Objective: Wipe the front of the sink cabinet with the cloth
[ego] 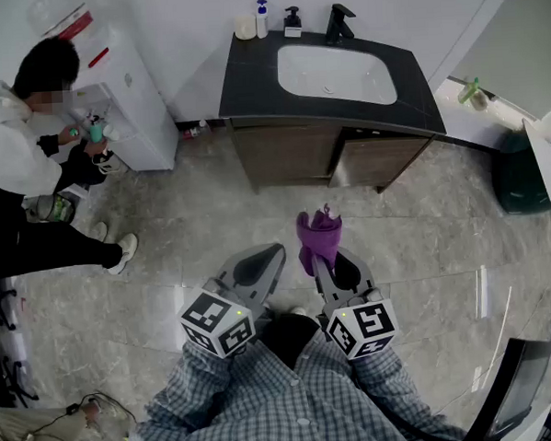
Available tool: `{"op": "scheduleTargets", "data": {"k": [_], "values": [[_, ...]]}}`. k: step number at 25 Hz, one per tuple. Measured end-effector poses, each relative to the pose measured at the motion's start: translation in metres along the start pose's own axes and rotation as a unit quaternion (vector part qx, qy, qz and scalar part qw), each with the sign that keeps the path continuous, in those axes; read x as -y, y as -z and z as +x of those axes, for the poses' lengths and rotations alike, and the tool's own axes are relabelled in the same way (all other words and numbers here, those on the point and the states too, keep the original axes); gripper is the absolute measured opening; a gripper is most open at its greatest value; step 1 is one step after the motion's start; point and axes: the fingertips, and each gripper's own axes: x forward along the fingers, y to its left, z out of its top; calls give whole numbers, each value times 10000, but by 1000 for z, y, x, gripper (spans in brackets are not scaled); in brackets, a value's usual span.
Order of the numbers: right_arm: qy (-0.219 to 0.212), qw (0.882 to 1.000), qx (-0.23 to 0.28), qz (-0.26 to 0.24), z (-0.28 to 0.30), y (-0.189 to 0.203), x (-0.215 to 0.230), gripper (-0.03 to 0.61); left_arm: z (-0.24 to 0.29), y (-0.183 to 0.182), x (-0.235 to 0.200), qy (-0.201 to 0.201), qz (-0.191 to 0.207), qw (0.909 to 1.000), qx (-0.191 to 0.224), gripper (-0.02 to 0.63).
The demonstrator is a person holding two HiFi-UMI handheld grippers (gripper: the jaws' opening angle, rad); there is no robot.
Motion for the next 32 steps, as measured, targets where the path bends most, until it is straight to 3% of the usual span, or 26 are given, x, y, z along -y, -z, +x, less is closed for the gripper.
{"op": "scheduleTargets", "data": {"k": [14, 24, 32], "values": [[26, 9998, -106, 143, 0, 5, 5, 74, 1, 0, -1, -24, -48, 10000, 13, 12], [-3, 9999, -92, 122, -14, 3, 18, 74, -10, -2, -8, -487, -87, 9986, 165, 11], [-162, 9997, -74, 140, -31, 6, 32, 74, -4, 6, 15, -644, -7, 9977, 224, 11]]}}
